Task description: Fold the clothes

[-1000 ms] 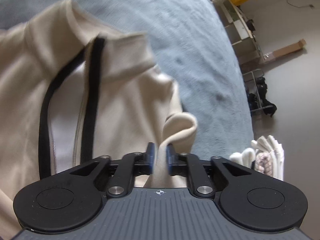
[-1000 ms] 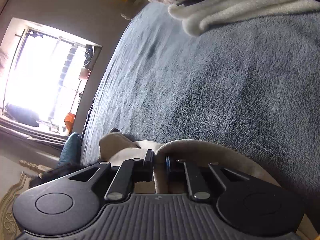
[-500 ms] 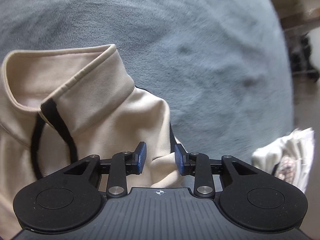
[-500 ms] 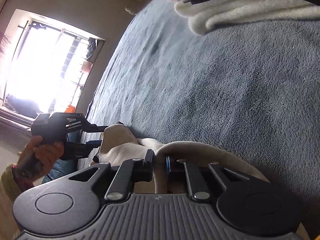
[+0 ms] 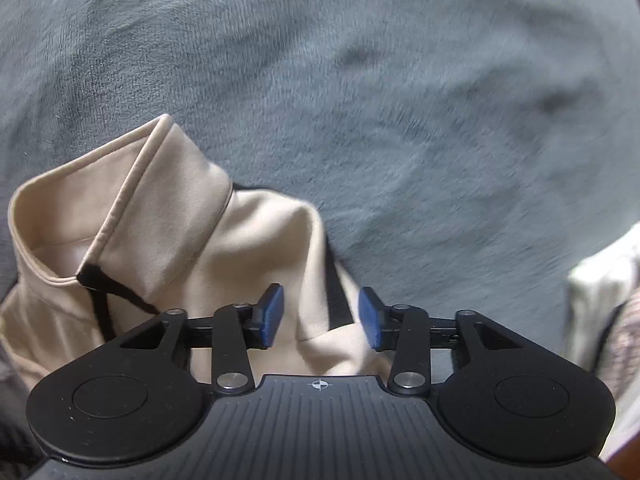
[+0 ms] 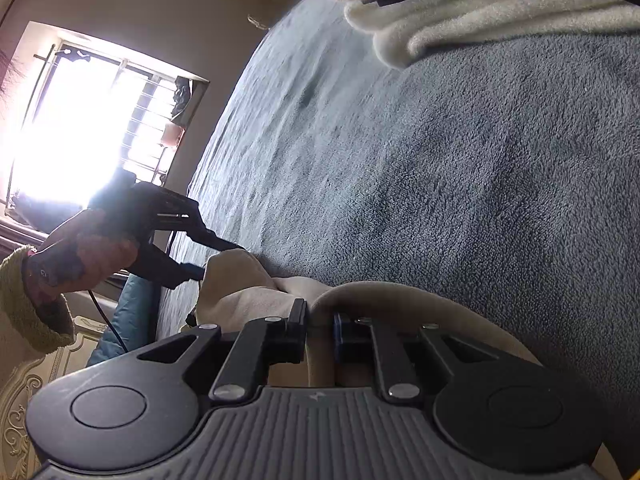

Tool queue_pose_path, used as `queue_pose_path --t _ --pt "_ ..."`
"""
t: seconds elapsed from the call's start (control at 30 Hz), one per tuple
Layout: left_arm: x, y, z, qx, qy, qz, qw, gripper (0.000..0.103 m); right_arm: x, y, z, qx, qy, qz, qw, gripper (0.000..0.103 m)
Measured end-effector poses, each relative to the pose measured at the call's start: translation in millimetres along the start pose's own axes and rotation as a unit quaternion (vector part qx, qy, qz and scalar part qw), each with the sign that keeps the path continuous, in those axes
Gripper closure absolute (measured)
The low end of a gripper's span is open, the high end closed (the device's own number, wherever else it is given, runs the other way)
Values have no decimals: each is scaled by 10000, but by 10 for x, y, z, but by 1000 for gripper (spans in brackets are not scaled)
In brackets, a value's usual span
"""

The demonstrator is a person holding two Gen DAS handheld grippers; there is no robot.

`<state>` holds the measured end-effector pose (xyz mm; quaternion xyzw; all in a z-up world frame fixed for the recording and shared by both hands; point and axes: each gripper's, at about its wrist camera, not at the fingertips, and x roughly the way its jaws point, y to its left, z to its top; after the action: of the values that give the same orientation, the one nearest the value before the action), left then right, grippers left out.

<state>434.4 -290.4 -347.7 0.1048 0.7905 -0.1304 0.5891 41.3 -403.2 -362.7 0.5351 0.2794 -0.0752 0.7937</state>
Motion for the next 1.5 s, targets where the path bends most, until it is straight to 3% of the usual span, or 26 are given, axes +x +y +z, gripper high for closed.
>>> queue_pose_path --t 0.23,0.3,0.37,0.47,0.63,0.73,0.83,1.0,1.07,1.2,1.33,1.4,1.47,1.5 --pt "184 -267 -21 754 106 713 9945 59 8 -18 31 -16 7 26 10000 87" --pt "205 -349 -63 1005 66 743 9921 66 29 11 50 -76 15 11 10000 87" --pt "210 -393 -125 1216 53 690 9902 73 27 30 55 -189 19 -21 9998 87" --pt "177 -369 -216 1347 -86 511 9895 95 23 71 45 -426 6 -139 9990 88" --pt "-3 -124 -351 1122 -871 -354 9892 100 20 127 -1 -742 -41 -377 9965 89" --pt "-108 141 -476 903 -1700 -1325 9723 100 26 128 -25 -758 -95 -512 9958 90" --pt "-68 509 -609 374 -2400 -2436 9390 100 25 86 -53 -695 -198 -563 9958 90" --pt "307 875 -815 -590 -3133 -3490 8812 100 67 111 -100 -840 -333 -714 9933 90" --pt "404 964 -859 -911 -3295 -3702 8638 100 92 113 -95 -837 -358 -773 9928 90" --pt "637 1032 -880 -1144 -3350 -3787 8551 98 117 1 -58 -426 -310 -672 9963 89" --pt "559 1073 -865 -1146 -3123 -3886 8593 97 127 -156 52 237 -175 -399 9988 83" --pt "438 1114 -856 -1124 -3057 -3962 8585 81 133 -212 98 467 -110 -276 9985 78" --pt "303 1147 -854 -1080 -3049 -3960 8594 71 132 -292 142 768 -56 -167 9969 74" --pt "222 1149 -869 -1007 -3058 -3920 8618 71 122 -312 165 869 -40 -140 9961 72"
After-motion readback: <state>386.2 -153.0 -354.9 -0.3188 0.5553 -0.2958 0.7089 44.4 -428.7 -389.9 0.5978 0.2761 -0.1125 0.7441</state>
